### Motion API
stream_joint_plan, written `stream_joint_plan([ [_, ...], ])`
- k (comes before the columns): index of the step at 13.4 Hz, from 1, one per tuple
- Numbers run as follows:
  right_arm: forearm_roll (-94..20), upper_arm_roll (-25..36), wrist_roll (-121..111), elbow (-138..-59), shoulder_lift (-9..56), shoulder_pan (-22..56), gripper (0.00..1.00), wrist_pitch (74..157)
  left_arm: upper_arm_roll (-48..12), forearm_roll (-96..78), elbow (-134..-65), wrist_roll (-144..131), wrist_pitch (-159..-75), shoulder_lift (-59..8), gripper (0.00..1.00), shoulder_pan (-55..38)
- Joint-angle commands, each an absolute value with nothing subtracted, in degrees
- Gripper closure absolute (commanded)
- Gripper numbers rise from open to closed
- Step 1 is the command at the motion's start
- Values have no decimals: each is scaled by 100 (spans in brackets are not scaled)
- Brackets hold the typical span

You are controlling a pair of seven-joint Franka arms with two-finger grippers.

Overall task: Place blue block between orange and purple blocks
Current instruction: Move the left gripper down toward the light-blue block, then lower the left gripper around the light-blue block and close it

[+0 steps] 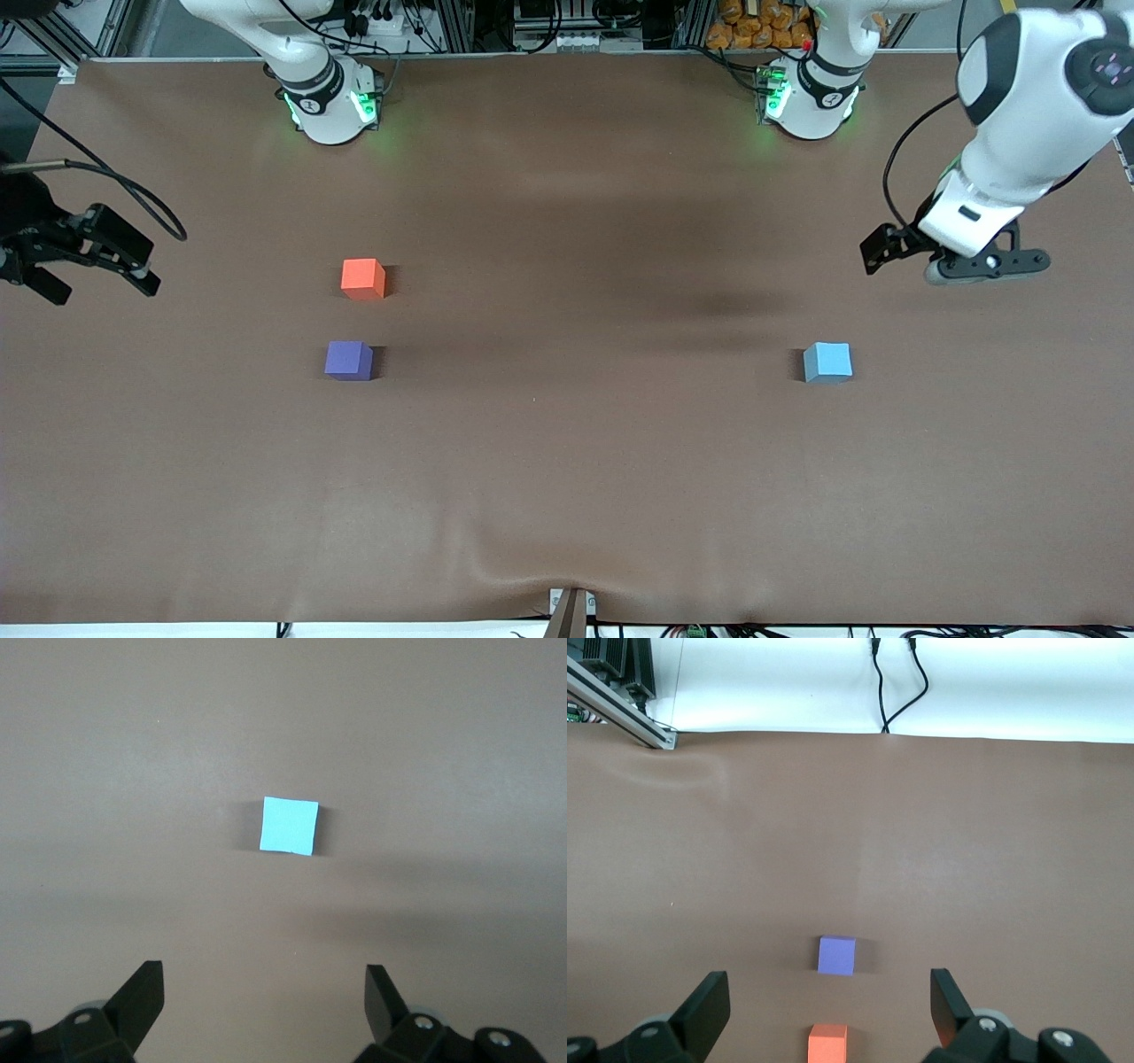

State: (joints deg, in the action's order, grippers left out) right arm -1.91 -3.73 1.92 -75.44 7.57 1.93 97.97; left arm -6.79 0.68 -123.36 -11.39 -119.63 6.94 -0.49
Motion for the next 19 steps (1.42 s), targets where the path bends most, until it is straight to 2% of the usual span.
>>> stream_joint_plan([
  [1, -176, -422, 158, -7436, 852, 106, 0, 10027, -703, 44, -12558, -1055, -12592, 431, 0, 26],
  [5, -185, -422, 167, -7436, 940, 0, 0, 10230, -703, 44, -12937, -994, -13630, 1, 0, 123],
  [10, -193, -422, 149, -7436, 1011, 9, 0, 10266, -712, 44, -12859, -617, -14501, -850, 0, 255],
  [14, -193, -422, 141, -7436, 1011, 0, 0, 10266, -712, 44, -12245, -519, -14572, -1668, 0, 185],
  [19, -185, -422, 141, -7436, 1011, 0, 0, 10257, -712, 44, -11989, -501, -14581, -2161, 0, 97],
])
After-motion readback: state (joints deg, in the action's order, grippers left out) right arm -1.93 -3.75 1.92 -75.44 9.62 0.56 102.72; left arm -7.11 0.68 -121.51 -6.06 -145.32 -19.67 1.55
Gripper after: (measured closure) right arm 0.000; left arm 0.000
